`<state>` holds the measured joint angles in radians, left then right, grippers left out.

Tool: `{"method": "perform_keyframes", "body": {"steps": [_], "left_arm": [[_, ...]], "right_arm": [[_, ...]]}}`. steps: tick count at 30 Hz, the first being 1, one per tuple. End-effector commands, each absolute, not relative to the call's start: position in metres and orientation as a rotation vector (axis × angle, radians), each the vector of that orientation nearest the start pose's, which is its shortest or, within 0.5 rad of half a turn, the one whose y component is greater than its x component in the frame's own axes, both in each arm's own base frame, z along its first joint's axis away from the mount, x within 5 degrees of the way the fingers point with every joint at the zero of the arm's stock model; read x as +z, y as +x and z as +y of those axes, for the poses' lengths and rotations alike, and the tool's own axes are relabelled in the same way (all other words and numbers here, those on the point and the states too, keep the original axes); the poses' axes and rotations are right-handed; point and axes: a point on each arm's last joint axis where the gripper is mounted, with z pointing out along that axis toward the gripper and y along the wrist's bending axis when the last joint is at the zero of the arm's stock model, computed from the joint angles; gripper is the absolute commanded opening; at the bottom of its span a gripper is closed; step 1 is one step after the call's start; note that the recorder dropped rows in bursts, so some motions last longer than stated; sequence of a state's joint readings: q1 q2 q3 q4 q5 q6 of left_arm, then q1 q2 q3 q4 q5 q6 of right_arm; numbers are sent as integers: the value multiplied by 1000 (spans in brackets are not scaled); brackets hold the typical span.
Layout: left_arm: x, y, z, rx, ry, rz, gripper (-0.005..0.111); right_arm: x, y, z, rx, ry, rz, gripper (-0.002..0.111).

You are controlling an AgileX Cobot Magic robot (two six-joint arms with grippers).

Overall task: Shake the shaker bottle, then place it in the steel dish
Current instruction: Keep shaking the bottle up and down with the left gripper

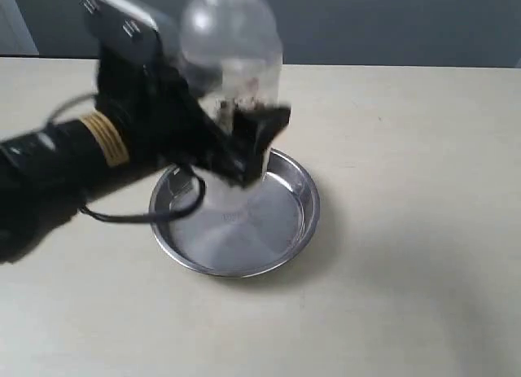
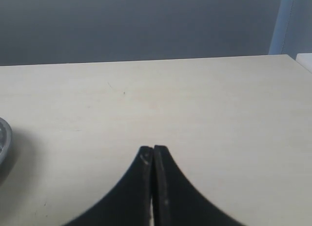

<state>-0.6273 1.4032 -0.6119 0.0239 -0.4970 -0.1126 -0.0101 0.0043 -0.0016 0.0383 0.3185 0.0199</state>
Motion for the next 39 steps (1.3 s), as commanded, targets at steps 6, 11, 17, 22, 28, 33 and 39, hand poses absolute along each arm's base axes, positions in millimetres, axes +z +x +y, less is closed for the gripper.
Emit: {"method": "perform_keyframes", "body": {"steps": [6,11,17,22,28,33,39], "left_arm": [[234,238,-144,-363,331,1775,0],[222,225,-163,-454,601,1845,0],[218,249,-139,-527,-60,1882,0],[205,242,-155,-454,348,1989,0],[208,250,-148,-528,28,1972,0],[210,244,-154,-532,129,1975,0],[211,245,-151,-478,301,1941,0]], "right_arm": [[185,54,1,43,49,1790,-1],[185,54,1,43,49,1790,-1],[185,54,1,43,49,1790,-1],[185,54,1,43,49,1790,-1],[185,54,1,43,49,1790,-1],[185,54,1,43,49,1790,-1],[185,54,1,43,49,1790,-1]]}}
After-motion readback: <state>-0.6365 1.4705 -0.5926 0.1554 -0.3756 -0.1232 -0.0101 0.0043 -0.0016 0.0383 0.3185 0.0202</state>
